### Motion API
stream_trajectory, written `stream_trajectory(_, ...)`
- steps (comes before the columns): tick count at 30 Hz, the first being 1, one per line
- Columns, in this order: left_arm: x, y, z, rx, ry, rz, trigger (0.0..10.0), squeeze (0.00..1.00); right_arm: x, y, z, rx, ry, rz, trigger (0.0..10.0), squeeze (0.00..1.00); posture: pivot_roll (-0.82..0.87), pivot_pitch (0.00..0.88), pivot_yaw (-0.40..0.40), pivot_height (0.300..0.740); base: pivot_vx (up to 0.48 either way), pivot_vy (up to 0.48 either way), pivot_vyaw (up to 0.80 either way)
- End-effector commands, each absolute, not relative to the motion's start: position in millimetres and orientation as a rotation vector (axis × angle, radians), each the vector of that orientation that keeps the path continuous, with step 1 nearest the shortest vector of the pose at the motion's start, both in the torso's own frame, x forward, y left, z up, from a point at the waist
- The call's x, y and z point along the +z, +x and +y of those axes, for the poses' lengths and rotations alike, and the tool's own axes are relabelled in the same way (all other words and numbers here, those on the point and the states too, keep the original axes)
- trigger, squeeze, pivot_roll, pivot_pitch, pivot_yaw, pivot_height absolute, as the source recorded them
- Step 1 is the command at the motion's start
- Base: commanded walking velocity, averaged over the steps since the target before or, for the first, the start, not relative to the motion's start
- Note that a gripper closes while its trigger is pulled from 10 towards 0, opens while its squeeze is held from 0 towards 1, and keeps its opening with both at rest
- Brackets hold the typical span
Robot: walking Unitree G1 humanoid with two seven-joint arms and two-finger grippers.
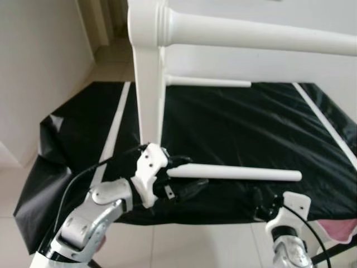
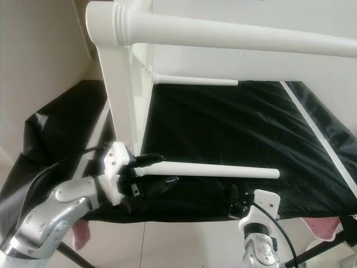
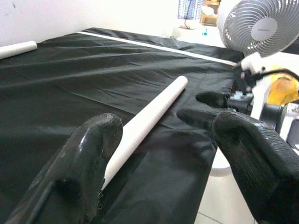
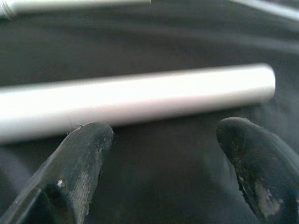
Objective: Building children table
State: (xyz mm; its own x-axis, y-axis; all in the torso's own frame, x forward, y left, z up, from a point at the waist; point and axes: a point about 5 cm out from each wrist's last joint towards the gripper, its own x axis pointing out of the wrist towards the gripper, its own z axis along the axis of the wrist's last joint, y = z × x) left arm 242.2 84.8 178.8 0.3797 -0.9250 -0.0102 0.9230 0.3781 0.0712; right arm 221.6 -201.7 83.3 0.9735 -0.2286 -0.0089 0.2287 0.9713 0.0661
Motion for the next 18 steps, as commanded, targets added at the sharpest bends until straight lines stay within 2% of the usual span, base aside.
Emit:
stream_trajectory(1, 178.7, 247.0, 86.5, -1.127, 0.081, -0.037, 10.0, 0.00, 92.3, 225.4, -201.9, -0.243, 0.075, -0.043, 10.0, 0.00, 0.03, 0.000, -0.011, 0.740, 0.000, 0.000, 0.00)
stream_trajectory(18, 155.6, 276.8, 78.7, -0.776, 0.092, -0.077, 10.0, 0.00, 110.8, 256.7, -175.7, -0.233, 0.126, -0.104, 10.0, 0.00, 0.04, 0.000, -0.034, 0.740, 0.000, 0.000, 0.00)
